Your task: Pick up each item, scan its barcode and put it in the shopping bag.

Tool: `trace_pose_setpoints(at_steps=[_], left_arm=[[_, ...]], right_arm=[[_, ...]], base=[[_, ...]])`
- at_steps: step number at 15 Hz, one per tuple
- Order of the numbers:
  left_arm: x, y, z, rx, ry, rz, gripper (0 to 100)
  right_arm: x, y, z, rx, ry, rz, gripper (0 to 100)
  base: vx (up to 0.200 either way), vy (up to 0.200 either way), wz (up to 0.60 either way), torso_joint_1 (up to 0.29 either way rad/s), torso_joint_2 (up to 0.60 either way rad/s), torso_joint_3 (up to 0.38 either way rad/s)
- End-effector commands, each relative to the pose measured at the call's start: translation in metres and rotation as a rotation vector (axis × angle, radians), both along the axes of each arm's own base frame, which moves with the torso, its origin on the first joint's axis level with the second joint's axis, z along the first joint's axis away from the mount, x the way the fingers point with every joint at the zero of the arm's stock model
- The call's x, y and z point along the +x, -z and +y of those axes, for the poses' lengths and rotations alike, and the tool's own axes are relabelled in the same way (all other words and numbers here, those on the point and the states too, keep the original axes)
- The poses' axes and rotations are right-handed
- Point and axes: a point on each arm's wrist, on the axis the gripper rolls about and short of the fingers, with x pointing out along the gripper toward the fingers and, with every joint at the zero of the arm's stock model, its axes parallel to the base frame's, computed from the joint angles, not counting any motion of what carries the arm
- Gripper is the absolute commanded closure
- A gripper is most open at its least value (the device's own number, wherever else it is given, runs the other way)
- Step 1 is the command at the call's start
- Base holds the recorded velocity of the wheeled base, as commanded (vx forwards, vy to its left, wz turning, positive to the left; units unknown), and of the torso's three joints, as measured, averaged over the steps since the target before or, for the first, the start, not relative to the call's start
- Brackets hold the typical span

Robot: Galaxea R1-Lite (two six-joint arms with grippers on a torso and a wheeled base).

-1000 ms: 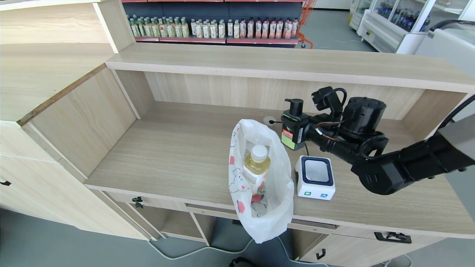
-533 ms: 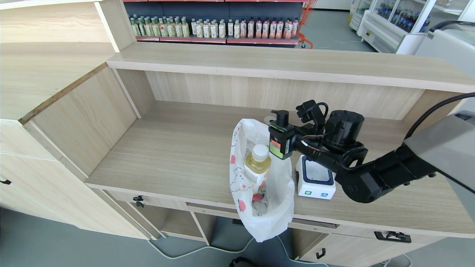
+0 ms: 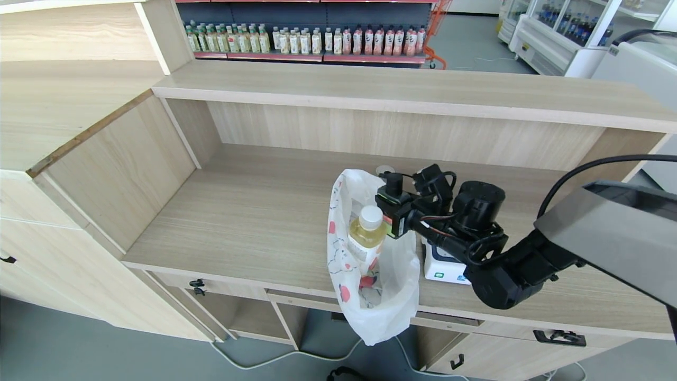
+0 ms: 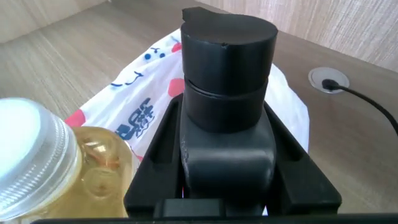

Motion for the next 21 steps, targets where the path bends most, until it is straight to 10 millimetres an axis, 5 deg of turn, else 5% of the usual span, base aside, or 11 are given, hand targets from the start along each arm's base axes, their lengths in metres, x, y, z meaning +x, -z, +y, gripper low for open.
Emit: trace_pose_setpoints(at_steps=[1,21], left_arm=[[0.000,0.000,0.000,0.001,0.000,0.001,0],[0.000,0.000,0.000,0.000,0.000,0.001,0]], right_arm=[[0.006,0.015,-0.001,-0.023,0.003,0.017,100],[0.037,0.065,0.014,-0.004,-0.143,-0.019,100]], base=[[0.000,0.000,0.00,0.000,0.00,0.000],[0.000,0.000,0.00,0.000,0.00,0.000]])
